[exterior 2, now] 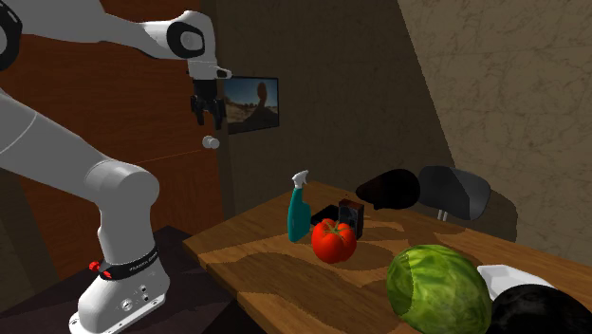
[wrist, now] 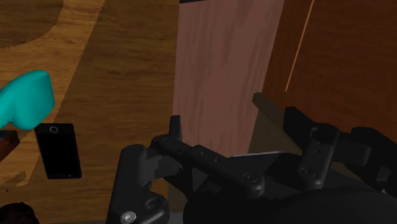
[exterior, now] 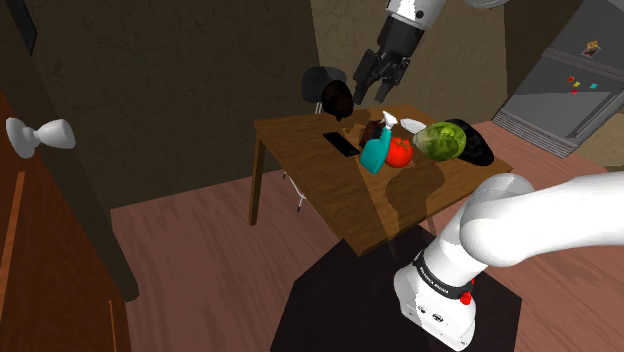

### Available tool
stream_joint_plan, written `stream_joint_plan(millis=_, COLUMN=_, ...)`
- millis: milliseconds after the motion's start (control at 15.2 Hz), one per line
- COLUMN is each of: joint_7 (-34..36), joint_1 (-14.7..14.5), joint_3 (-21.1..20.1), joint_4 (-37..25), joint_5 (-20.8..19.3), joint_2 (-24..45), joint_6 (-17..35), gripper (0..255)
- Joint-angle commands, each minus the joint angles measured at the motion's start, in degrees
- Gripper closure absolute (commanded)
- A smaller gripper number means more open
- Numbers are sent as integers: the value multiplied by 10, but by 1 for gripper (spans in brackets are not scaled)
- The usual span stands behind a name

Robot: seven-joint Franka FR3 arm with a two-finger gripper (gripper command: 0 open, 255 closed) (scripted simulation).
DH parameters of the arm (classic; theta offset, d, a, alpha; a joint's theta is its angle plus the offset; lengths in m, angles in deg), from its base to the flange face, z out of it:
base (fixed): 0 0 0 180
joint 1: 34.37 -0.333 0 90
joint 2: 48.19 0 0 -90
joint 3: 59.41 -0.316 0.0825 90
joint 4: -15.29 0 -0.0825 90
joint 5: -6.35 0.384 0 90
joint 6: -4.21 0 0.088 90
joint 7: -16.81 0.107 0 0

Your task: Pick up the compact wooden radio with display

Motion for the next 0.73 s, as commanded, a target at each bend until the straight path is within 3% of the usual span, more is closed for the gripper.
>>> stream_joint_plan(millis=0, joint_7=0, joint_1=0, joint_3=0, joint_4=0, joint_5=0, joint_2=0, joint_6=0, gripper=0)
stream_joint_plan(millis=660, joint_7=-242, joint_1=15, joint_3=134, joint_4=80, joint_5=-101, joint_2=1, joint_6=74, gripper=0)
